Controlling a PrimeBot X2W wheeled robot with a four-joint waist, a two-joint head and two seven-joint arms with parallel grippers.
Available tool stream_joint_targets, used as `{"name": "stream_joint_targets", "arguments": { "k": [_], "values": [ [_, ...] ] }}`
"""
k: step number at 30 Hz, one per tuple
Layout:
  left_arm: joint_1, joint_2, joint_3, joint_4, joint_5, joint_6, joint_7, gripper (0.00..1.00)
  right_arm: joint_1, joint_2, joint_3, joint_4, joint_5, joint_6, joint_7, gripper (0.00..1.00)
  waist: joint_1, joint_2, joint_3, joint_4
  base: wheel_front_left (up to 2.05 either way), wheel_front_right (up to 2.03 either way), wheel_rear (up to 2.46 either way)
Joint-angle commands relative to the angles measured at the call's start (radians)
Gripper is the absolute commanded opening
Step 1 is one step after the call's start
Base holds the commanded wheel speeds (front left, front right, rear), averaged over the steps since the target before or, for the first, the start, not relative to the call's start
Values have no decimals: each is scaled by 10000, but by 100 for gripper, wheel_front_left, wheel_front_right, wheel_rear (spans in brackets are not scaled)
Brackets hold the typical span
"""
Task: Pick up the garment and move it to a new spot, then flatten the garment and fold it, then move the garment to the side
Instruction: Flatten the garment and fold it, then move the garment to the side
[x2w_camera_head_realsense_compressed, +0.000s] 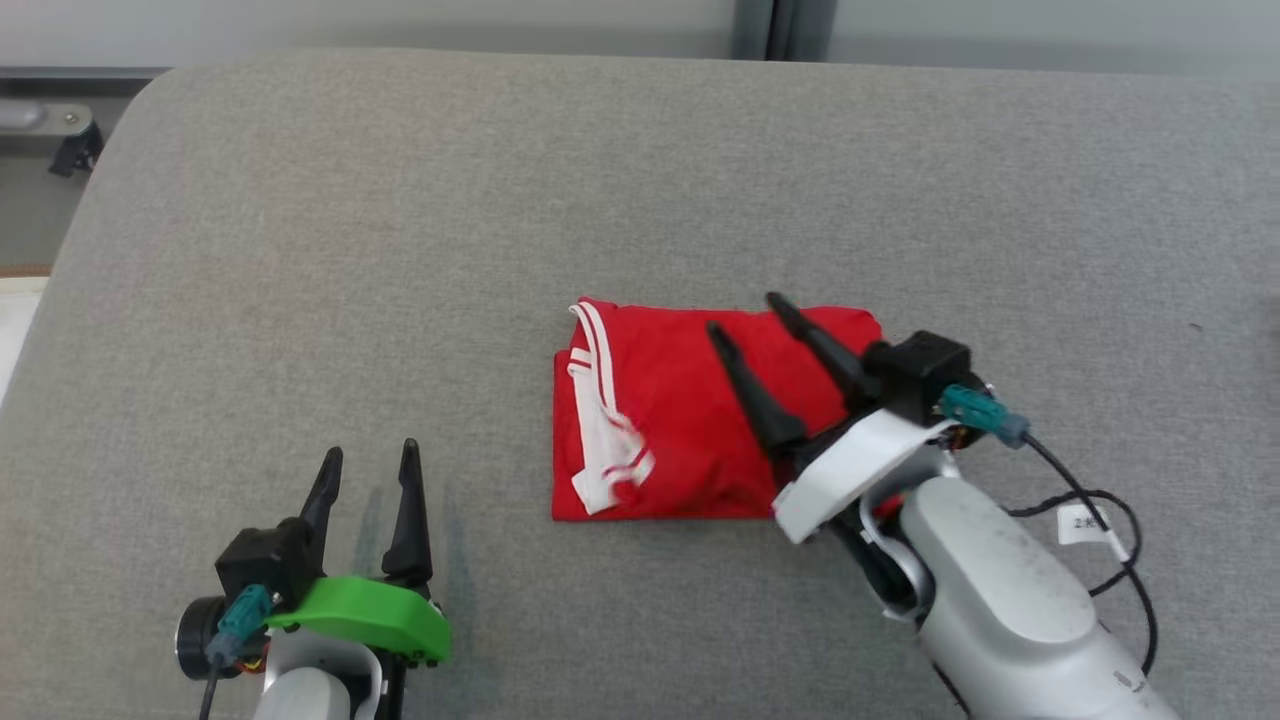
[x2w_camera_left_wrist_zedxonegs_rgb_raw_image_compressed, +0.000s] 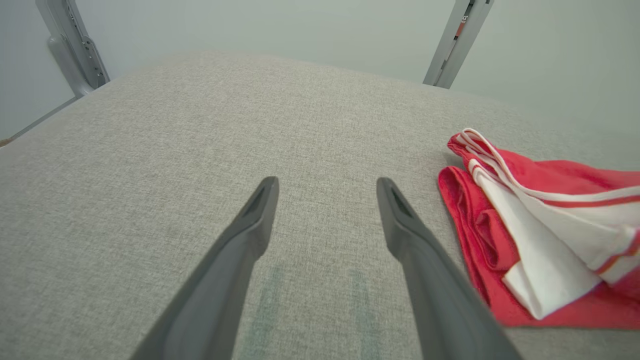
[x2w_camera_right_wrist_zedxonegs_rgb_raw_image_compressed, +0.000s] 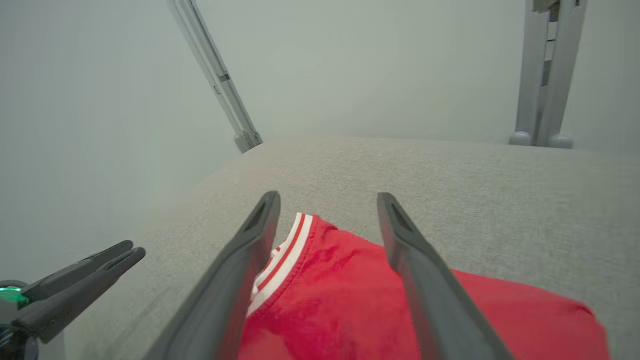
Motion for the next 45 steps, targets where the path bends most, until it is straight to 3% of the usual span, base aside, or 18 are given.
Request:
{"name": "stream_joint_targets", "arguments": {
  "k": [1, 8, 14, 28, 39, 45],
  "values": [
    [3, 31, 129, -69, 143, 12, 2, 100, 298, -60, -617, -47, -458, -18, -42, 100, 0, 0, -98, -317, 0, 0, 0],
    [129, 31, 567, -187, 507, -74, 2, 100, 1441, -45, -3698, -454, -2323, -16, -42, 100, 0, 0, -280, -1089, 0, 0, 0],
    [373, 32, 823, -293, 822, -100, 2, 100, 2327, -46, -4517, -574, -2976, -16, -44, 100, 0, 0, -517, -1511, 0, 0, 0],
    [1144, 32, 588, -583, 1062, 10, 3, 100, 3533, -51, -4560, -319, -3281, -16, -45, 100, 0, 0, -875, -1642, 0, 0, 0],
    [379, 34, 111, -715, 868, -102, 3, 100, 1413, -55, -3307, 517, -2967, -16, -44, 100, 0, 0, -51, -654, 0, 0, 0],
    [94, 31, -82, -676, 837, -164, 3, 100, 325, -69, -3091, 2423, -3636, -16, 67, 100, 0, 0, 282, 77, 0, 0, 0]
  ]
}}
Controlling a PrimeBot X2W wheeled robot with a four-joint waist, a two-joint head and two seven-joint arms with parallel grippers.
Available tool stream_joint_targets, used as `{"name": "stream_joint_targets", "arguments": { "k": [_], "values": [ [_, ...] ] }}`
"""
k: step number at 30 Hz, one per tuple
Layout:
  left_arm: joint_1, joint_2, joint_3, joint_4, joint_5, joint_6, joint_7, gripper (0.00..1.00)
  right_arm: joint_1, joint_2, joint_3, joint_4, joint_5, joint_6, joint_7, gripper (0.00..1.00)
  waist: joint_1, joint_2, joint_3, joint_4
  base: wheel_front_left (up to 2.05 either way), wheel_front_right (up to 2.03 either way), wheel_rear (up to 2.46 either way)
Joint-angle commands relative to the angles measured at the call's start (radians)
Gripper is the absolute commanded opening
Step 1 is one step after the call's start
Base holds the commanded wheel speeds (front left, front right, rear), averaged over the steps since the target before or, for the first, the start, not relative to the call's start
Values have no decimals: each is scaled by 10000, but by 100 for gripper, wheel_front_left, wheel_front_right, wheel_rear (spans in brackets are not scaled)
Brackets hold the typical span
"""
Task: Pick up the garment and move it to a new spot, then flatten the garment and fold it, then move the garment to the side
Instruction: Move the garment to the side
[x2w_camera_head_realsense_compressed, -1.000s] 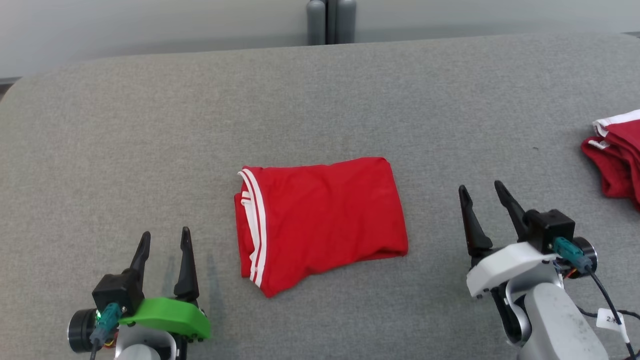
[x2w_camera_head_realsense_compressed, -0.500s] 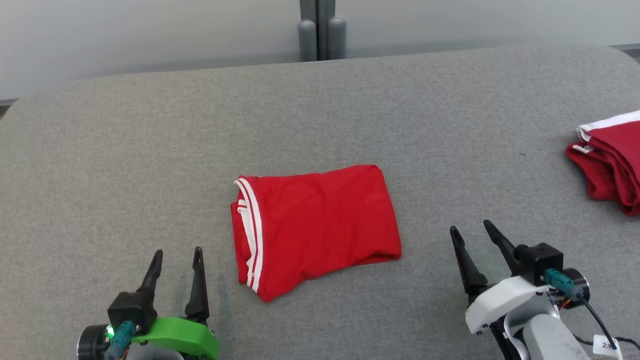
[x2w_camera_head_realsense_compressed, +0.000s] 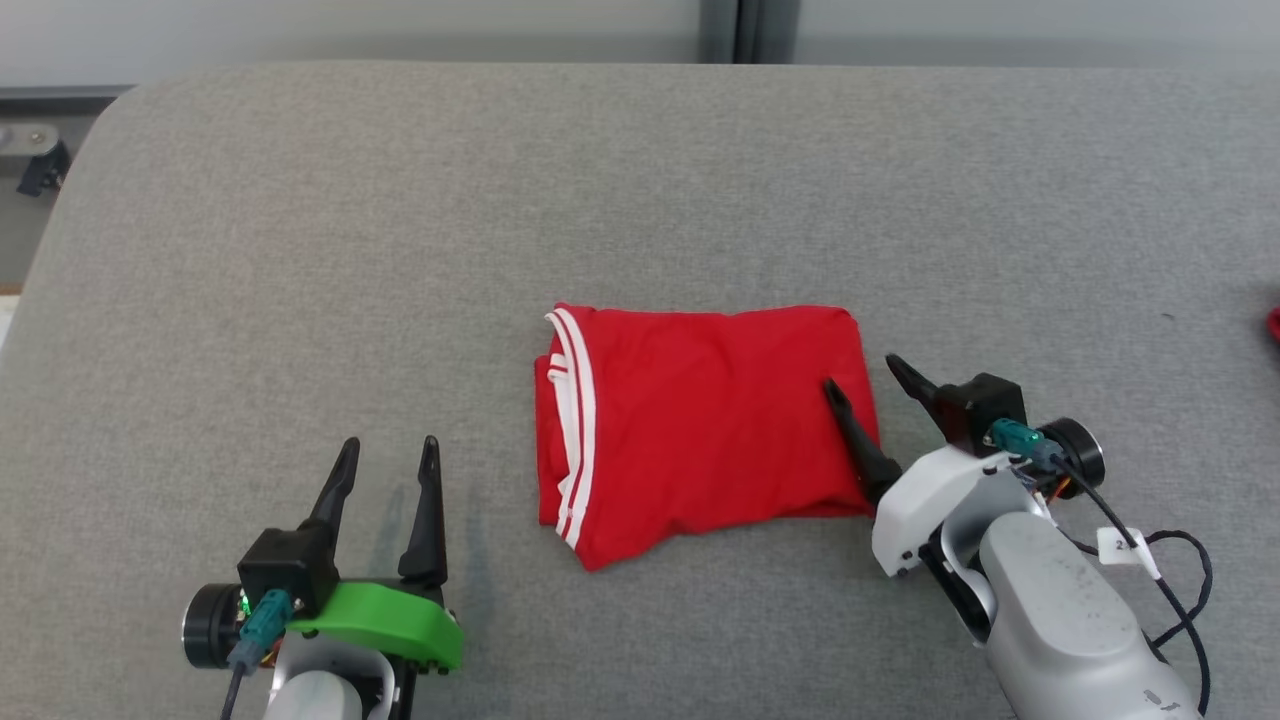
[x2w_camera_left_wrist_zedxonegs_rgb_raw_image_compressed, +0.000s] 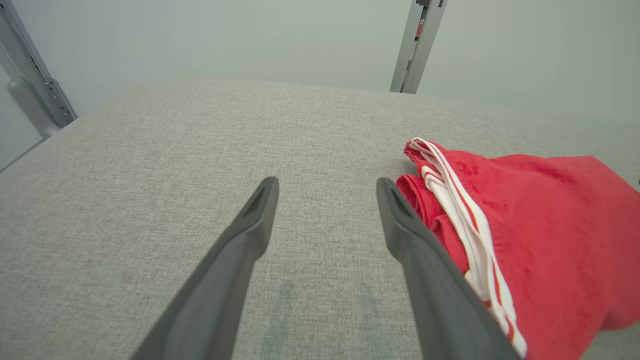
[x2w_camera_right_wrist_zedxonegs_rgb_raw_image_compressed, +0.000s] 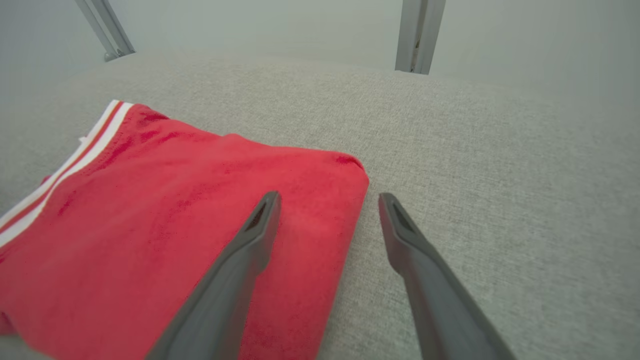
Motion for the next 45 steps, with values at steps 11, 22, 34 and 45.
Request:
{"name": "stream_joint_targets", "arguments": {
  "k": [11, 22, 34, 45],
  "values": [
    [193, 29, 262, -5, 167, -56, 3, 100, -157, -86, 252, 2466, 51, -24, 253, 0, 0, 0, 146, 35, 0, 0, 0],
    [-98, 31, 150, -285, 465, -222, 3, 100, -447, -98, -539, 1972, -138, -45, -37, 0, 0, 0, -92, -3417, 0, 0, 0],
    [-309, 43, -599, -311, 803, -301, 3, 100, -9, -57, -257, 1047, 656, -19, -50, 0, 0, 0, 324, -6233, 0, 0, 0],
    [-740, 243, -1552, 95, 658, -322, 3, 100, 516, -46, -1276, 312, 458, -19, -51, 0, 0, 0, 719, -6434, 0, 0, 0]
  ]
}}
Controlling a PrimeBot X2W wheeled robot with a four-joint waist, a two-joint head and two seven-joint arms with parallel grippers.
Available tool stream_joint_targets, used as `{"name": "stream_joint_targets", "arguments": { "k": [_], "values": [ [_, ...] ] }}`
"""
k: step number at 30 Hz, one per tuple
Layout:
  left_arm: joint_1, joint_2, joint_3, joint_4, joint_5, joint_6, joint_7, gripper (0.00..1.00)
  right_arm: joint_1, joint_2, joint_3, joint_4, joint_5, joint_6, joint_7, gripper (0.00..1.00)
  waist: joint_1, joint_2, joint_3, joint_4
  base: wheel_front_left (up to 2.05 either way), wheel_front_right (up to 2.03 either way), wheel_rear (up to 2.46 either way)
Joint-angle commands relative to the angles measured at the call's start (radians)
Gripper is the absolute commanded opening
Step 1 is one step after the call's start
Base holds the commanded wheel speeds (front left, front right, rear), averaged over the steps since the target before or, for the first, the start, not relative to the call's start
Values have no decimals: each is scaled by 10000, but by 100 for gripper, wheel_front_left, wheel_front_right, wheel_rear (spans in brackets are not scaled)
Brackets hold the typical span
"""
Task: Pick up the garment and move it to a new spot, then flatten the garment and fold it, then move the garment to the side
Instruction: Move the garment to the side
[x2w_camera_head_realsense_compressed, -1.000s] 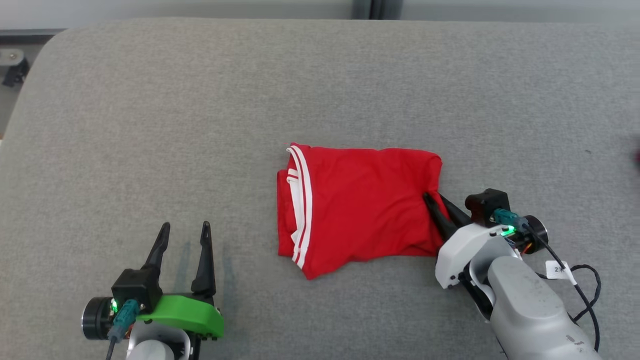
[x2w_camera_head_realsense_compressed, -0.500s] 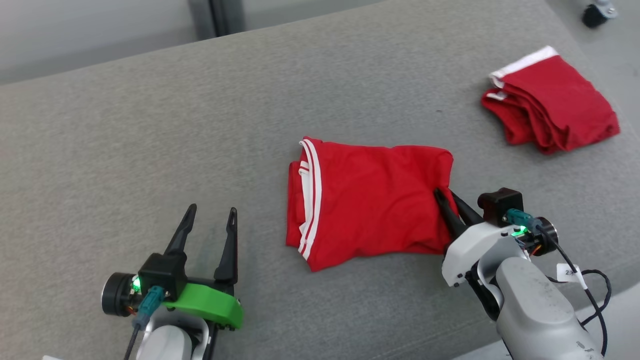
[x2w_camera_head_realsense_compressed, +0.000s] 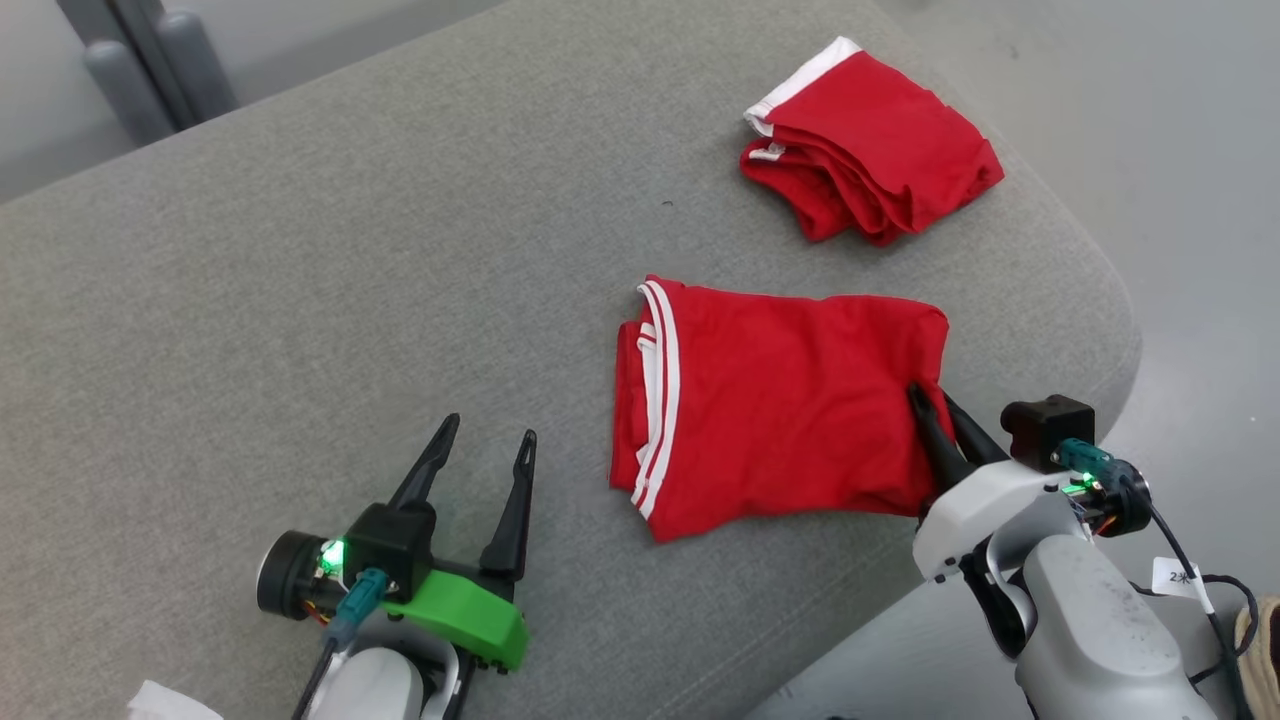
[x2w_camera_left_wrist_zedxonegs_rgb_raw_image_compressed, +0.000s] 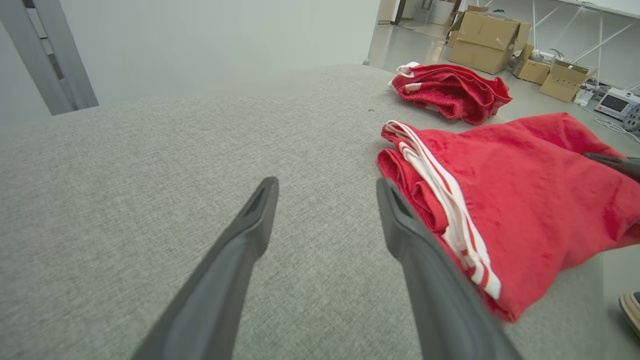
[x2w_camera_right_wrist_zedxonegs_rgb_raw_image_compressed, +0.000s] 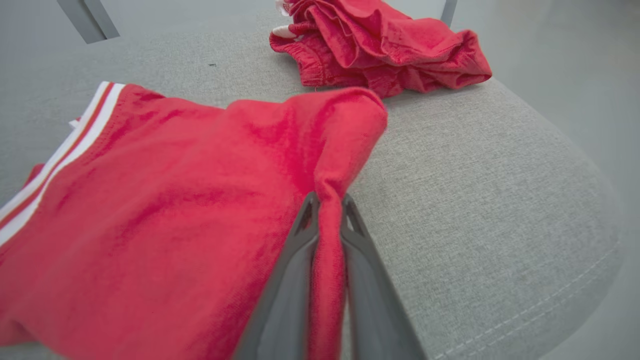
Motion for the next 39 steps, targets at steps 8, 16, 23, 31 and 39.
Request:
{"name": "stream_joint_targets", "arguments": {
  "k": [8, 16, 23, 31, 39],
  "values": [
    [-244, 559, 424, -66, -35, -40, 3, 100, -1225, -6, 828, -212, -363, -20, 9, 0, 0, -1, 903, -132, 0, 0, 0],
    [-437, 991, 723, -492, 77, -39, 3, 100, -4136, -333, 326, 176, -1715, -21, 1080, 0, 0, -1, 1922, 453, 0, 0, 0],
    [-804, 1228, 543, -579, -58, -32, 11, 100, -5604, -2285, -1088, 351, -3029, -21, 2313, 0, 0, -1, 2573, 1304, 0, 0, 0],
    [-932, 1156, 986, -438, -150, -8, 25, 100, -5447, -2858, -3150, 130, -4618, -21, 2685, 100, 0, -1, 2788, 1818, 0, 0, 0],
    [-753, 983, 1253, -474, -68, -8, 23, 100, -4667, -1382, -4487, -898, -5141, -21, 987, 100, 0, -1, 2294, 2029, 0, 0, 0]
  ]
}}
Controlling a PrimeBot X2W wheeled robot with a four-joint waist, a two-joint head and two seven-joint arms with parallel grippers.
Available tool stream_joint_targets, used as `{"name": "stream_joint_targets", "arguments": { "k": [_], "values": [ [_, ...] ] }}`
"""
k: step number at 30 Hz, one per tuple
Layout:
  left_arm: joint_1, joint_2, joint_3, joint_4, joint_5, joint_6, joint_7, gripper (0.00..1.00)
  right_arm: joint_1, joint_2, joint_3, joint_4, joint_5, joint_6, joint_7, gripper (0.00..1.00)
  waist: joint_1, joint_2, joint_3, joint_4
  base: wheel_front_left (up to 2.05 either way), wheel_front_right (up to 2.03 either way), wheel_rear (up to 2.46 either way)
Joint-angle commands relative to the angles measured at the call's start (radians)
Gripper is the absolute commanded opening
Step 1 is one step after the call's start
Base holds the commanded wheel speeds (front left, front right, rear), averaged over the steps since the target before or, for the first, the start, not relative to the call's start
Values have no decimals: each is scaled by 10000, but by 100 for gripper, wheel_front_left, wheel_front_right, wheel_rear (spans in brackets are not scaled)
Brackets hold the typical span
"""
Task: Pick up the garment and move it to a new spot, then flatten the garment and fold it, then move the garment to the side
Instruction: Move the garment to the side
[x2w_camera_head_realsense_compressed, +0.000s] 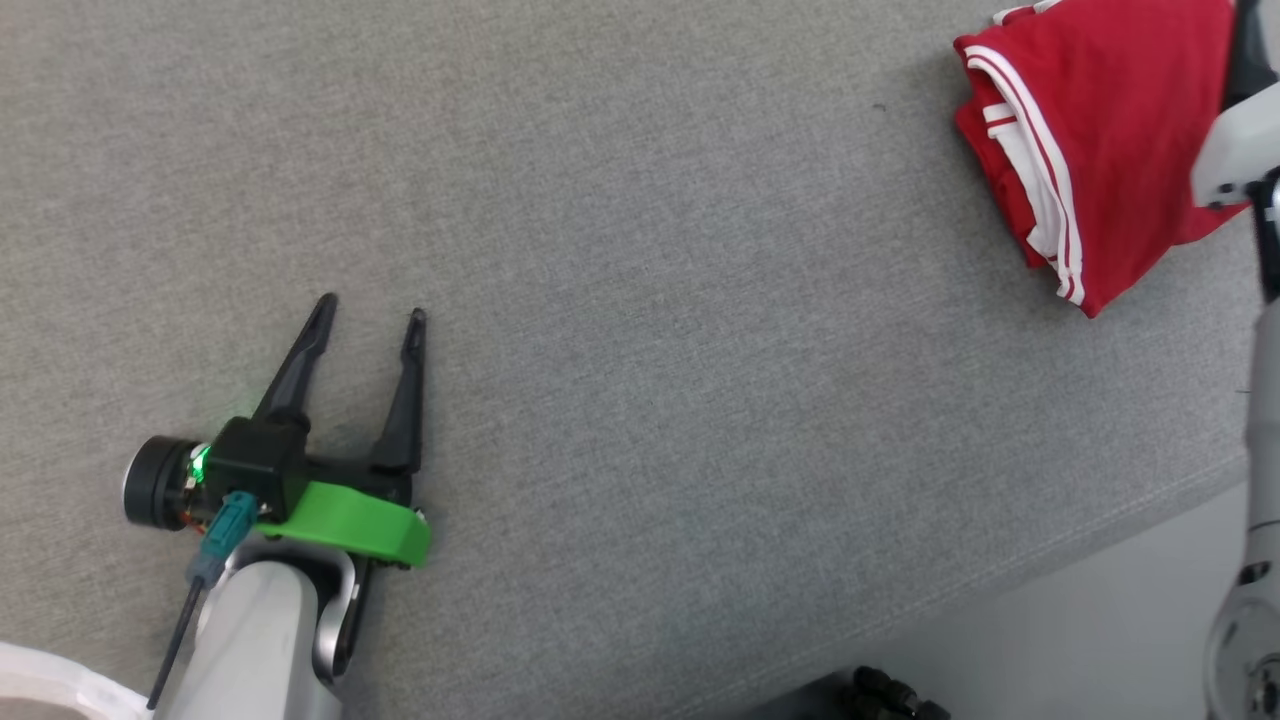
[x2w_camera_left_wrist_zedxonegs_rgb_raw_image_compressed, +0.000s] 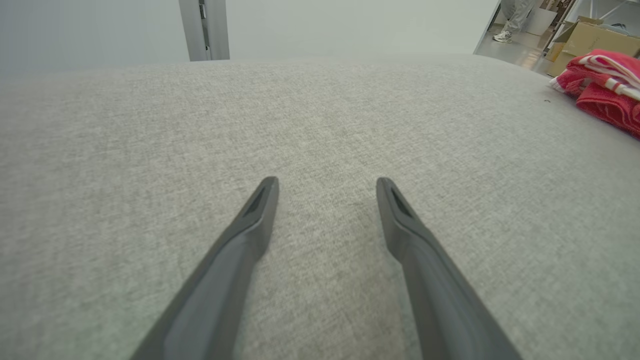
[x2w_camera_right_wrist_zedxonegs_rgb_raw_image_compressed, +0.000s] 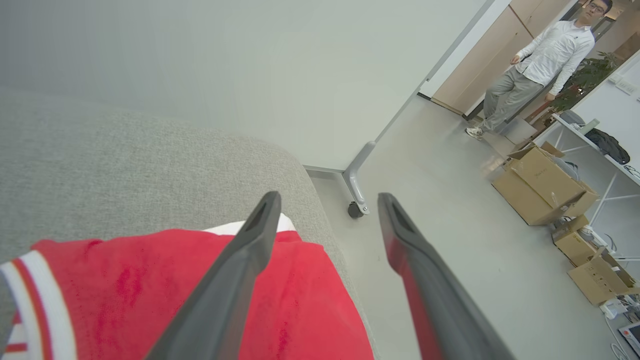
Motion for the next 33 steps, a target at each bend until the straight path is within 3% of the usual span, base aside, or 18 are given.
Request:
{"name": "stream_joint_targets", "arguments": {
  "k": [1, 4, 11, 19, 33],
  "values": [
    [335, 86, 208, 218, 67, 34, 42, 100, 185, 226, -15, -97, 82, -21, -327, 100, 0, -1, -288, 97, 0, 0, 0],
    [361, -64, 467, 237, 108, 34, 37, 100, 311, 768, 180, -258, 435, -21, -823, 100, 0, -1, -610, 245, 0, 0, 0],
    [384, -413, 1070, 273, 157, 34, 28, 100, 1029, 1301, 1268, -837, 1606, -21, -1092, 100, 0, -1, -1410, 904, 0, 0, 0],
    [676, -664, 1798, 463, 196, 34, 28, 100, 2633, 1383, 2407, -1424, 3455, -21, -1097, 100, 0, -1, -2214, 1799, 0, 0, 0],
    [1411, -888, 2288, 757, 259, 34, 28, 100, 5104, 1379, 3078, -1467, 4328, -21, -1100, 100, 0, -1, -3386, 2780, 0, 0, 0]
  ]
}}
